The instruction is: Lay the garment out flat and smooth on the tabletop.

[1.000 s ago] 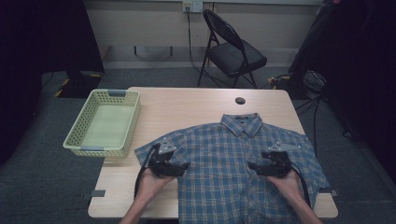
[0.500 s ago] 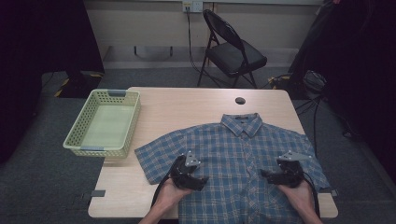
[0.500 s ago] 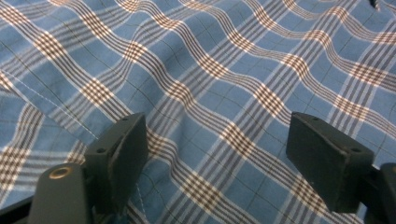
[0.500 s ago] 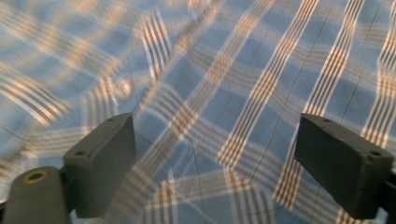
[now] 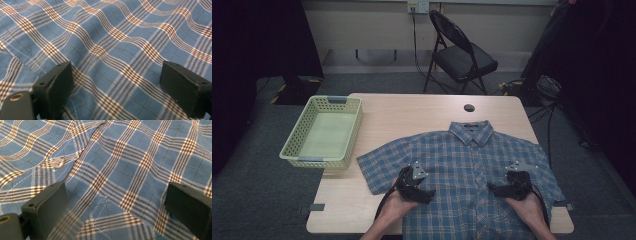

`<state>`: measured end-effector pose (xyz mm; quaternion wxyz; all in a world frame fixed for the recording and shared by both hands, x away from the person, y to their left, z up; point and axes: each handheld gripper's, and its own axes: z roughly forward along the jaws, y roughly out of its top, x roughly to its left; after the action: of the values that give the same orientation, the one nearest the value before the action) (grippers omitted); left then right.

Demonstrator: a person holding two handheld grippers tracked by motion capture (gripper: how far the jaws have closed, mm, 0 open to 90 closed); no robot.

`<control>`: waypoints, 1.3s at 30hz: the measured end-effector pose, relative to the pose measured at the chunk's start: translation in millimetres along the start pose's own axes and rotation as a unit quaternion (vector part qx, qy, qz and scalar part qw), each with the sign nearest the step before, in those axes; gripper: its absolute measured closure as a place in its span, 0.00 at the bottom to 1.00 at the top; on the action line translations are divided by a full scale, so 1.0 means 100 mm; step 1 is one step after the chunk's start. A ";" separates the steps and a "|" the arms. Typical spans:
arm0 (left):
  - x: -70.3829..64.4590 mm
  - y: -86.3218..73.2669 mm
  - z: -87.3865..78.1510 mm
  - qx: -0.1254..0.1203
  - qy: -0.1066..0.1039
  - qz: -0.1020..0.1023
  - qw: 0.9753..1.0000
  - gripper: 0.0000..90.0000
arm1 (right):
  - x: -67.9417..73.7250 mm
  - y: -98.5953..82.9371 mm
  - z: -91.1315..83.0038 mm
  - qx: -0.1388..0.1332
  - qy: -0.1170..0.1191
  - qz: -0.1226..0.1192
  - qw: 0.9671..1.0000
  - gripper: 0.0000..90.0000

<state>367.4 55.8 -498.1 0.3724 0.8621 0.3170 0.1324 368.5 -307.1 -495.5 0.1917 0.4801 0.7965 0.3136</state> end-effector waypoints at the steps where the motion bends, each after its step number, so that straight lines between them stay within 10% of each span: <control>1: 0.01 0.01 0.01 0.001 -0.001 0.001 1.000 0.12 | 0.00 0.01 0.01 0.000 -0.001 0.000 1.000 0.03; 39: 0.69 0.32 0.34 -0.009 0.043 -0.034 0.998 0.16 | -0.36 0.50 0.48 -0.003 0.002 -0.003 1.000 0.03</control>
<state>450.5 64.8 -498.7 0.3701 0.8413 0.3604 0.1593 446.6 -306.2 -496.4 0.1924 0.4765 0.7975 0.3161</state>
